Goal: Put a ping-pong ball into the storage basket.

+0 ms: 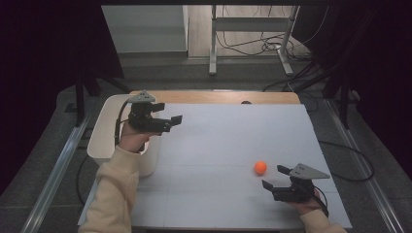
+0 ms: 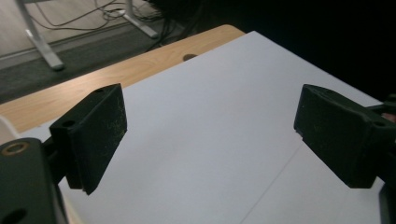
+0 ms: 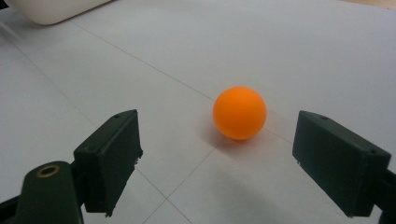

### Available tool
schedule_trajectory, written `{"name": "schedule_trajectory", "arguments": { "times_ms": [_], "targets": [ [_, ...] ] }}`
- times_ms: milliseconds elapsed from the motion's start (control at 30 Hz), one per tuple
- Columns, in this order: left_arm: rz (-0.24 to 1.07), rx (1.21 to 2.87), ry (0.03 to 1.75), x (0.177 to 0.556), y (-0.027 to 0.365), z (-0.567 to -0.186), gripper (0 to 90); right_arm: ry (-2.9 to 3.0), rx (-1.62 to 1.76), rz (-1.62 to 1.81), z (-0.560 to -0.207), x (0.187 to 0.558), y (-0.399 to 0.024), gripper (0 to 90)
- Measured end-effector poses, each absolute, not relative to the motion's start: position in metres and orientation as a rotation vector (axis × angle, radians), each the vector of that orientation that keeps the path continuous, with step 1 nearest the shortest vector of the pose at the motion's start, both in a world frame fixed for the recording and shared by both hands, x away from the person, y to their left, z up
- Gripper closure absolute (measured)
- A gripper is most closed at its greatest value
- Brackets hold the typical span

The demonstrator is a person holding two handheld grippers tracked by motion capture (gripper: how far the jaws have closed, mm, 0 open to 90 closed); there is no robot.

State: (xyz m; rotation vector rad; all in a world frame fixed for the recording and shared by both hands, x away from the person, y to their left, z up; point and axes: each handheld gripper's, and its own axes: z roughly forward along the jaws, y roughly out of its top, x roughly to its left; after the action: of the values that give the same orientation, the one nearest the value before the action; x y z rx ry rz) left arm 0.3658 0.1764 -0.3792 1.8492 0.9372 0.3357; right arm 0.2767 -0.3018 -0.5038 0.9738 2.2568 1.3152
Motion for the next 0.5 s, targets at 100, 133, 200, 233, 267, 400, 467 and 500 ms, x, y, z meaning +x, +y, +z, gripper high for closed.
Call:
{"name": "schedule_trajectory", "arguments": {
  "times_ms": [100, 133, 200, 233, 267, 400, 467, 500],
  "targets": [
    [0.328, 1.833, 0.933, 0.365, 0.175, -0.379, 10.6, 2.258, 0.969, 1.316, -0.504, 0.277, -0.302, 15.6],
    [0.323, 1.830, 0.932, 0.365, 0.174, -0.378, 10.6, 2.258, 0.969, 1.317, -0.504, 0.277, -0.302, 15.7],
    [0.318, 1.826, 0.933, 0.364, 0.173, -0.379, 10.6, 2.256, 0.970, 1.323, -0.504, 0.277, -0.302, 15.7],
    [0.314, 1.831, 0.929, 0.365, 0.172, -0.379, 10.6, 2.256, 0.970, 1.323, -0.504, 0.277, -0.302, 15.7],
    [0.311, 1.831, 0.928, 0.365, 0.171, -0.380, 10.6, 2.255, 0.971, 1.325, -0.504, 0.277, -0.302, 15.6],
    [0.299, 1.844, 0.925, 0.365, 0.167, -0.382, 10.6, 2.257, 0.969, 1.321, -0.504, 0.277, -0.302, 15.7],
    [0.287, 1.848, 0.916, 0.365, 0.165, -0.382, 10.6, 2.259, 0.966, 1.317, -0.504, 0.277, -0.302, 15.7],
    [0.285, 1.852, 0.911, 0.364, 0.164, -0.382, 10.6, 2.260, 0.965, 1.319, -0.504, 0.277, -0.301, 15.6]
  ]
}}
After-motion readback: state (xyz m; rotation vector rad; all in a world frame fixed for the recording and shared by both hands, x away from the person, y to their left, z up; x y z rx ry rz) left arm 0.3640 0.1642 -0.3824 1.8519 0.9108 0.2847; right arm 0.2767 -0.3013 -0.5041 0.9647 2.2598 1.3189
